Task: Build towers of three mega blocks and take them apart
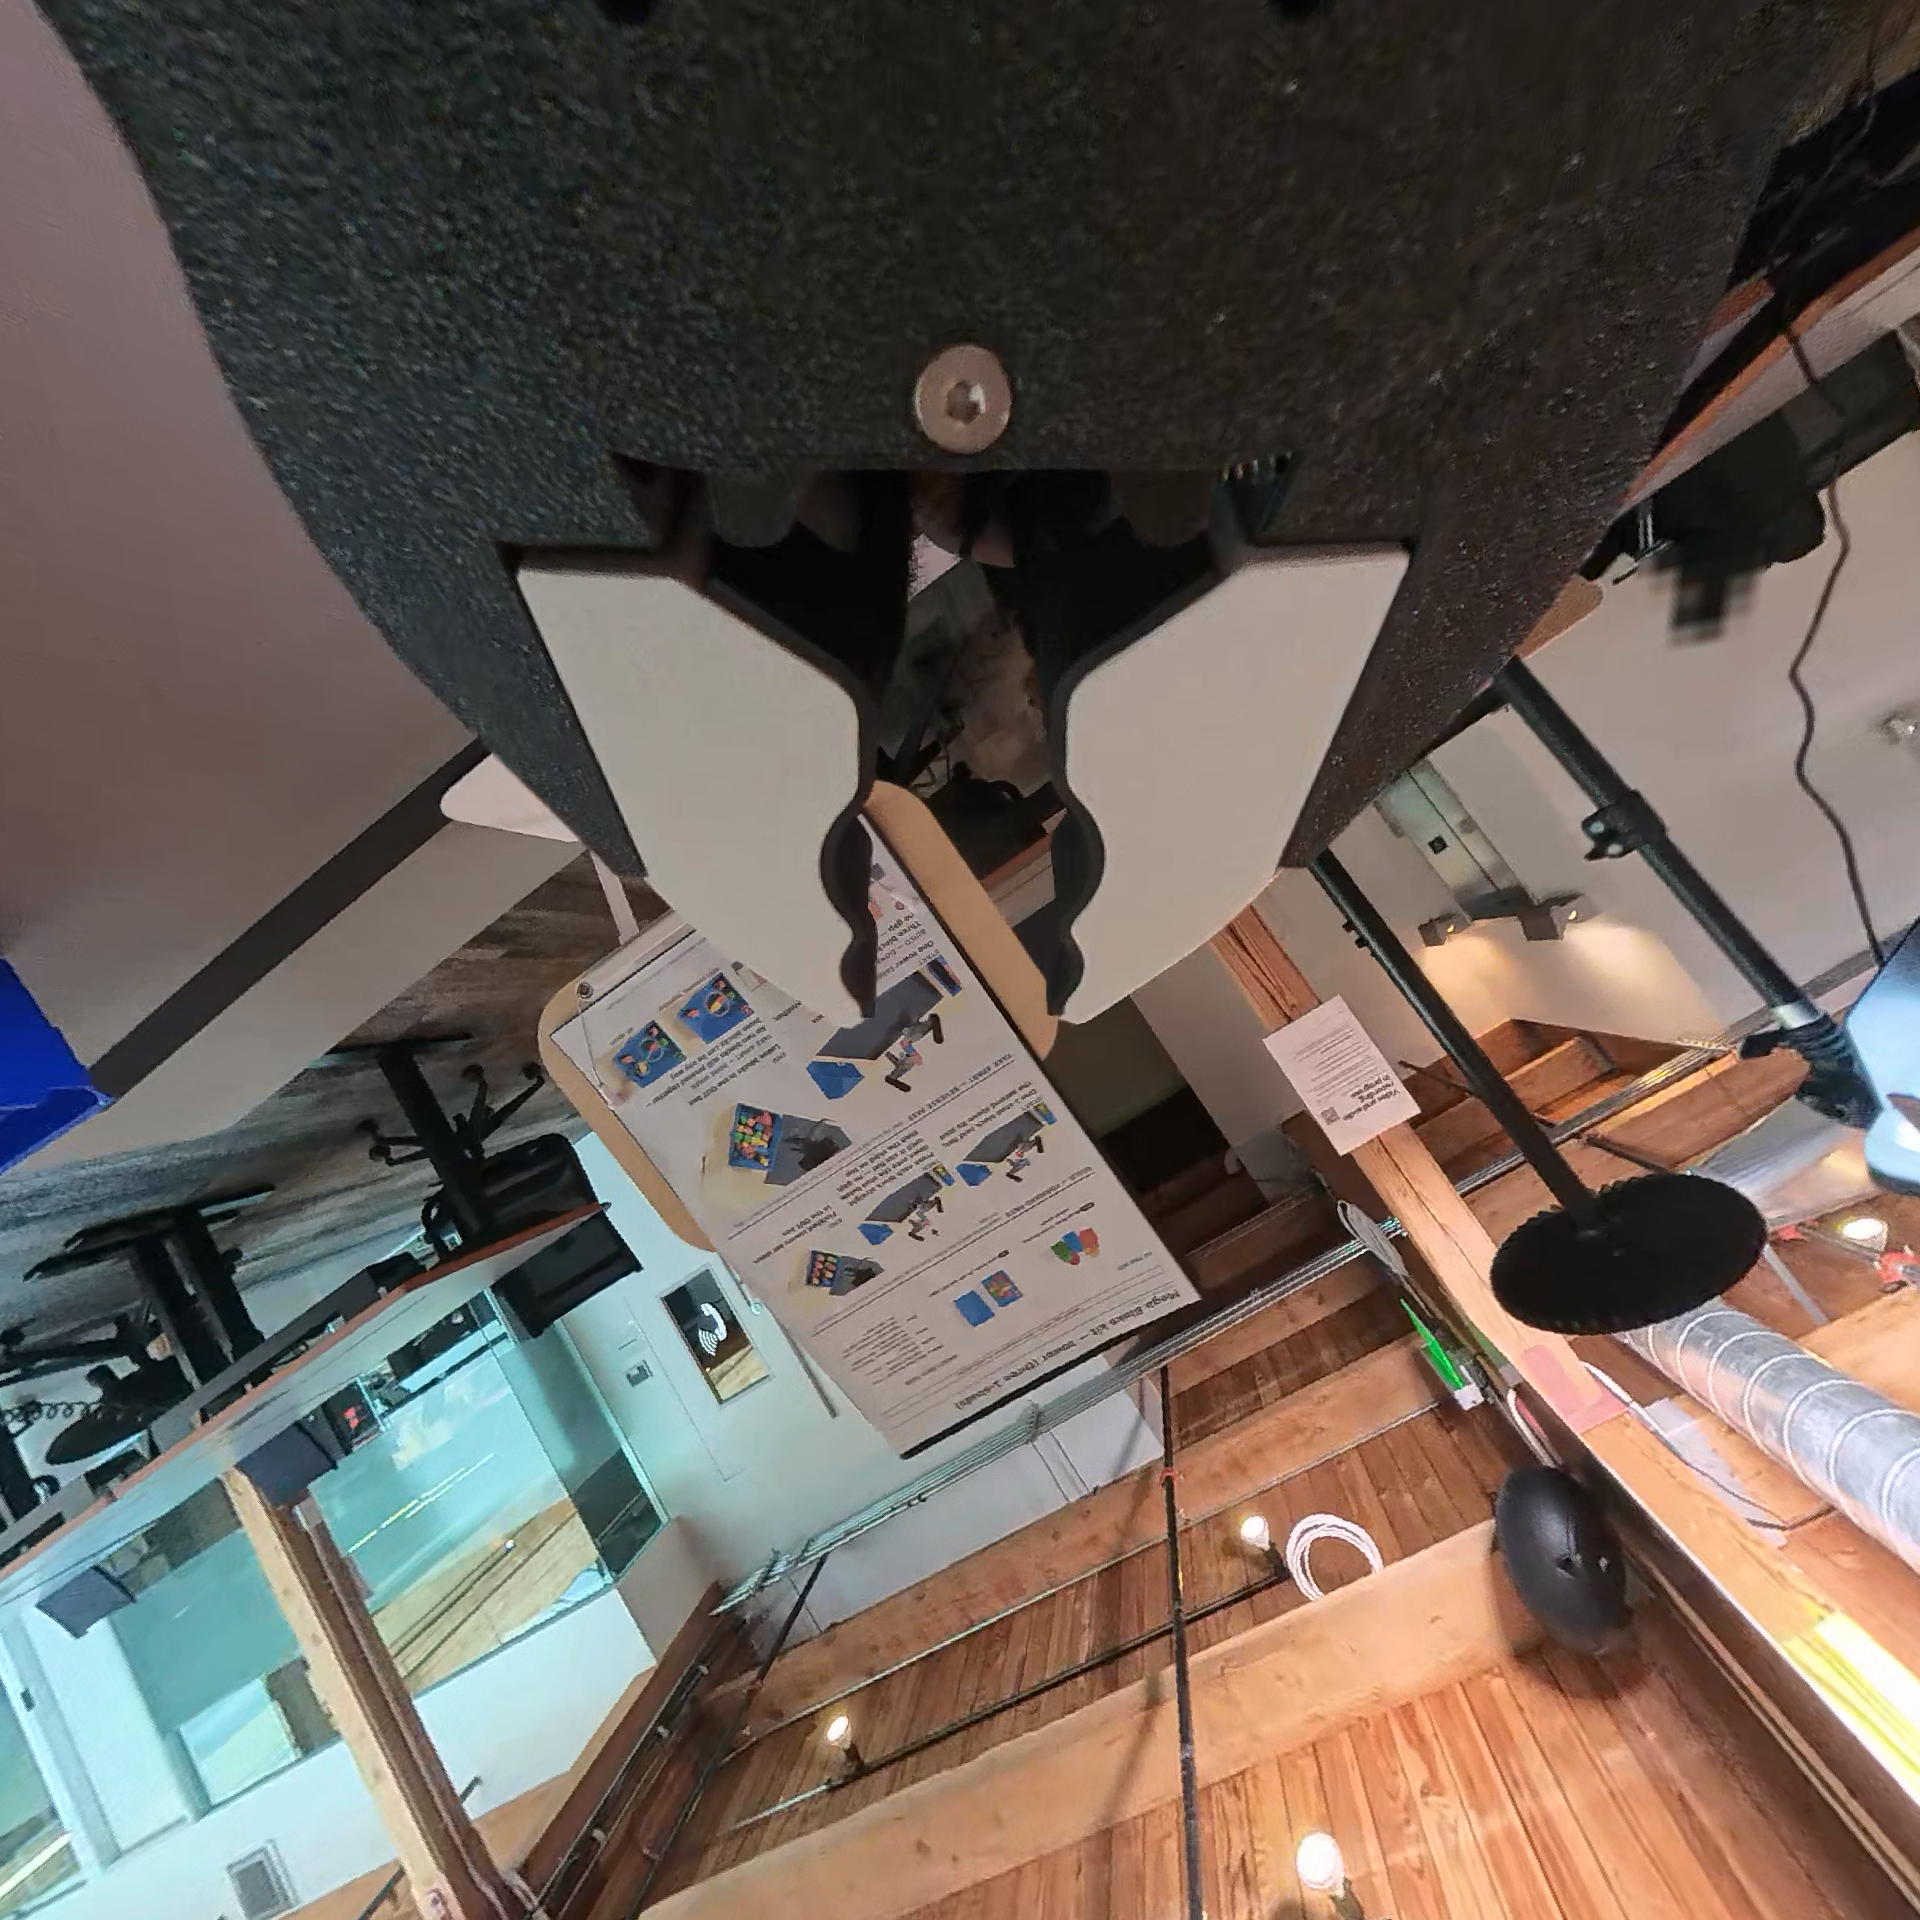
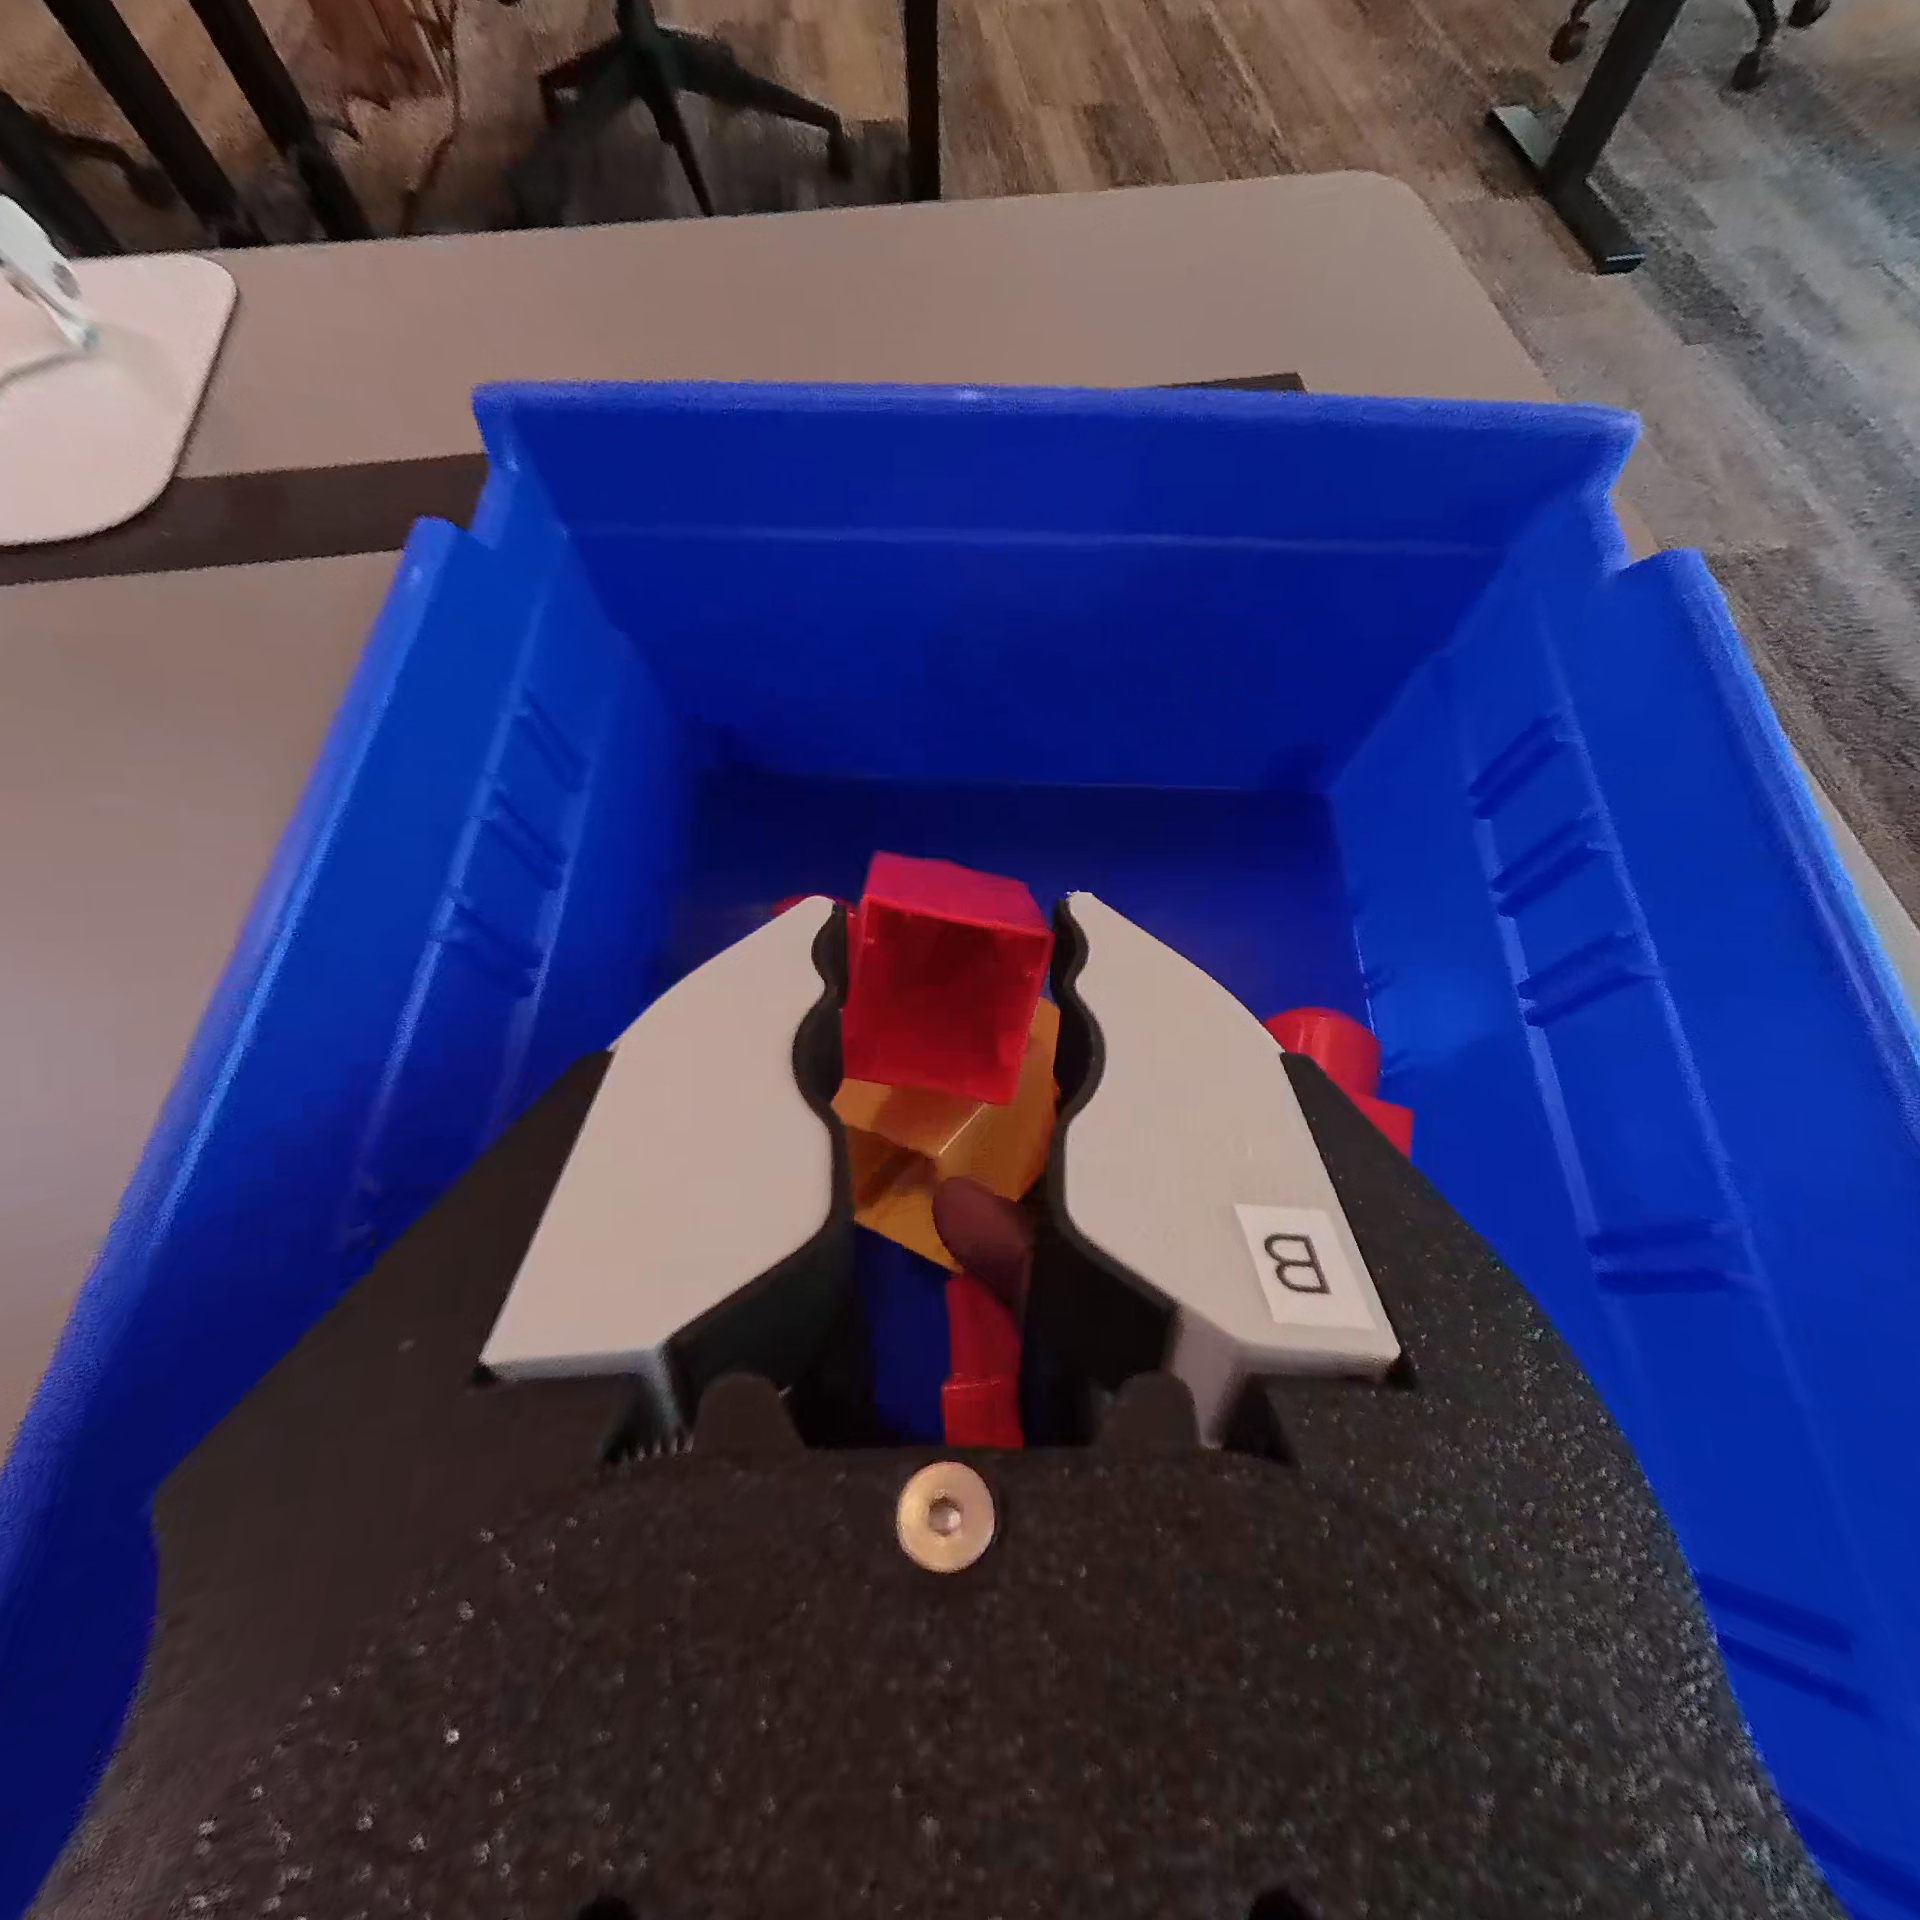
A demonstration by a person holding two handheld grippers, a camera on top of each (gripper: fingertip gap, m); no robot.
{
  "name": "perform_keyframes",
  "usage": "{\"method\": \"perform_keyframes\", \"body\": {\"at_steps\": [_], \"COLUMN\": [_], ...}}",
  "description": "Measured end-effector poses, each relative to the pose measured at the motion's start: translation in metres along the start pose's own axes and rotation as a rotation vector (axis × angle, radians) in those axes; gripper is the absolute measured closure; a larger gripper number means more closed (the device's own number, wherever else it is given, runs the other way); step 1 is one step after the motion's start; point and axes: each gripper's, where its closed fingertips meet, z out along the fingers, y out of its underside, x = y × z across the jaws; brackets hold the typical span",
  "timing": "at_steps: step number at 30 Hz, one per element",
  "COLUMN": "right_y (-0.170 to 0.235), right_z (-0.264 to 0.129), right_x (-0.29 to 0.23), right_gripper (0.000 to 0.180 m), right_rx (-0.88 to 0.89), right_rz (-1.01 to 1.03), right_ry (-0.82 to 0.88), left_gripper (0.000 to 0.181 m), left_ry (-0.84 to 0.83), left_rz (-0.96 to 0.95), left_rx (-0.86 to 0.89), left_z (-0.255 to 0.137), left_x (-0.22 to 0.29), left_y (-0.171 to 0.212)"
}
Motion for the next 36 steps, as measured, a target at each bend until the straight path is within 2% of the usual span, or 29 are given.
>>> {"method": "perform_keyframes", "body": {"at_steps": [1, 7, 16, 22, 25, 30, 33, 36], "right_y": [0.003, 0.011, 0.004, -0.024, -0.04, -0.054, -0.059, -0.062], "right_z": [0.002, 0.005, -0.004, -0.024, -0.038, -0.052, -0.057, -0.06], "right_x": [0.002, 0.005, 0.007, 0.006, 0.003, 0.002, -0.001, -0.001], "right_gripper": [0.143, 0.142, 0.132, 0.13, 0.131, 0.131, 0.131, 0.132], "right_rx": [-0.012, -0.054, -0.033, 0.096, 0.173, 0.23, 0.256, 0.28], "right_rz": [-0.004, -0.01, 0.011, 0.08, 0.114, 0.131, 0.145, 0.171], "right_ry": [0.012, 0.026, 0.03, 0.001, -0.032, -0.043, -0.07, -0.088], "left_gripper": [0.15, 0.149, 0.148, 0.143, 0.143, 0.14, 0.129, 0.127], "left_ry": [-0.009, -0.071, -0.113, -0.084, 0.028, 0.471, 0.536, 0.612], "left_rz": [-0.013, -0.054, -0.236, -0.343, -0.386, -0.505, -0.504, -0.576], "left_rx": [-0.004, -0.165, -0.447, -0.742, -0.937, -1.283, -1.395, -1.463], "left_z": [-0.003, -0.018, -0.051, -0.081, -0.099, -0.148, -0.16, -0.167], "left_x": [-0.004, -0.029, -0.052, -0.045, -0.022, 0.056, 0.069, 0.085], "left_y": [0.002, 0.037, 0.1, 0.157, 0.188, 0.215, 0.235, 0.252]}}
